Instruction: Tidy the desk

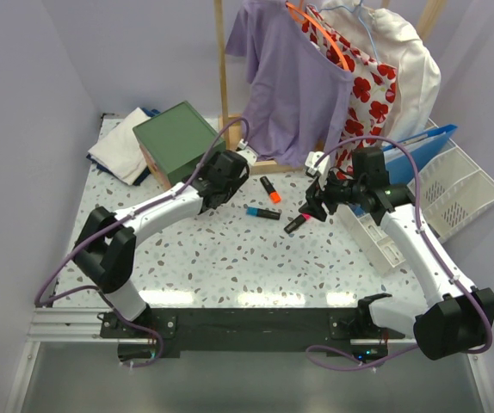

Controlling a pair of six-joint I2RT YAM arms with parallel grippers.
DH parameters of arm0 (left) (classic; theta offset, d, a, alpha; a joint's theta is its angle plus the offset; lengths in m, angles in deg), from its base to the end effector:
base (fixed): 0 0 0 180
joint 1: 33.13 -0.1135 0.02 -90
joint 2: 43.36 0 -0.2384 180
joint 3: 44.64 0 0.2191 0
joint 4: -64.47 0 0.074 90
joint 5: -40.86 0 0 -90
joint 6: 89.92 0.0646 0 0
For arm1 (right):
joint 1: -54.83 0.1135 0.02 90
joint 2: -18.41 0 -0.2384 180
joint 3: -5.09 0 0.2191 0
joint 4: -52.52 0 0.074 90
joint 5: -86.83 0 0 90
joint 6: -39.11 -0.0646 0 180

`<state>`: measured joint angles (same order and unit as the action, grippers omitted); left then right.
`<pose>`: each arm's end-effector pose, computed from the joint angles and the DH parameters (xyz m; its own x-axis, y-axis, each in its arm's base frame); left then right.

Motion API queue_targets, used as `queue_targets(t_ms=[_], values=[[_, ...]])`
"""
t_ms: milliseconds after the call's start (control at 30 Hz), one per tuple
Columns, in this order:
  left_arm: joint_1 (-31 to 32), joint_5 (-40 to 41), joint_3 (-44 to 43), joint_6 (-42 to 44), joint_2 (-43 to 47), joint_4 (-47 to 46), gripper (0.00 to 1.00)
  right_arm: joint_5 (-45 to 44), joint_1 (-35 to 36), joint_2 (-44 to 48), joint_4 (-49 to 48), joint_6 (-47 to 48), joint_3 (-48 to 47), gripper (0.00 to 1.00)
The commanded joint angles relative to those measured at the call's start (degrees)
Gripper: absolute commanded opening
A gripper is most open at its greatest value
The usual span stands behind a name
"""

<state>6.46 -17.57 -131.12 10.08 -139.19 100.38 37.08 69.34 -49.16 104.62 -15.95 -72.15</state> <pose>0.2922 -0.1978 0.2234 -0.4941 0.6006 -0.6286 0.3501 0.7993 0.4885 0.2180 0.0995 0.2875 -0.1615 -0.4933 -0.8547 -0.9093 0.4109 -0.0654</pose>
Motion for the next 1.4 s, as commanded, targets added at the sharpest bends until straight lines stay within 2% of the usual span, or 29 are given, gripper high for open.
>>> queue_targets(t_ms=[0, 100, 200, 233, 300, 333, 433, 667, 867, 967, 1000, 1100, 1267, 1367], values=[[-0.13, 0.16, -0.7, 0.81, 4.24, -2.17, 0.69, 2.11, -0.26, 0.25, -0.26, 0.66, -0.09, 0.61], [-0.22, -2.82, 0.45, 0.02, 6.7, -1.99, 0.69, 2.2, -0.26, 0.16, -0.35, 0.39, -0.01, 0.61], [-0.22, -6.52, 1.94, -1.12, 8.9, -2.52, 0.61, 2.2, -0.26, 0.07, -0.52, 0.31, -0.01, 0.61], [-0.22, -6.7, 2.64, -1.47, 9.08, -2.61, 0.51, 2.2, -0.26, 0.07, -0.52, 0.22, 0.08, 0.61], [-0.31, -6.18, 3.35, -1.74, 9.35, -3.31, 0.36, 2.2, -0.26, 0.07, -0.7, 0.13, 0.17, 0.61], [-0.31, -5.74, 3.96, -1.82, 9.35, -3.48, 0.2, 2.2, -0.26, 0.07, -0.7, 0.13, 0.17, 0.61], [-0.75, -6.52, 4.32, -2.09, 8.12, -3.23, 0.09, 2.2, -0.18, 0.25, -0.7, 0.13, 0.17, 0.61], [-2.85, -6.7, 3.09, -1.82, 3.47, -3.75, 0.11, 2.03, -0.18, 0.42, -0.79, 0.04, 0.17, 0.61], [-4.52, -5.91, 1.16, -1.56, 0.57, -4.72, 0.2, 1.94, -0.26, 0.69, -0.7, 0.13, 0.17, 0.61], [-4.79, -4.42, 0.54, -1.47, -0.41, -4.54, 0.33, 1.94, -0.26, 0.86, -0.52, 0.3, 0.08, 0.61], [-4.88, -3.63, 0.54, -1.47, -0.41, -4.72, 0.42, 1.94, -0.26, 0.86, -0.61, 0.31, 0.08, 0.61], [-4.96, -3.01, 0.54, -1.39, 0.03, -4.8, 0.53, 1.94, -0.35, 0.86, -0.61, 0.31, 0.17, 0.61], [-4.88, -7.21, -0.52, -2.35, 2.92, -2.26, 0.54, 1.94, -0.35, 0.69, -0.61, 0.31, 0.17, 0.61], [-4.79, -14.33, 0.44, -3.23, 7.58, -1.38, 0.54, 2.11, -0.35, 0.42, -0.96, 0.04, 0.35, 0.62]])
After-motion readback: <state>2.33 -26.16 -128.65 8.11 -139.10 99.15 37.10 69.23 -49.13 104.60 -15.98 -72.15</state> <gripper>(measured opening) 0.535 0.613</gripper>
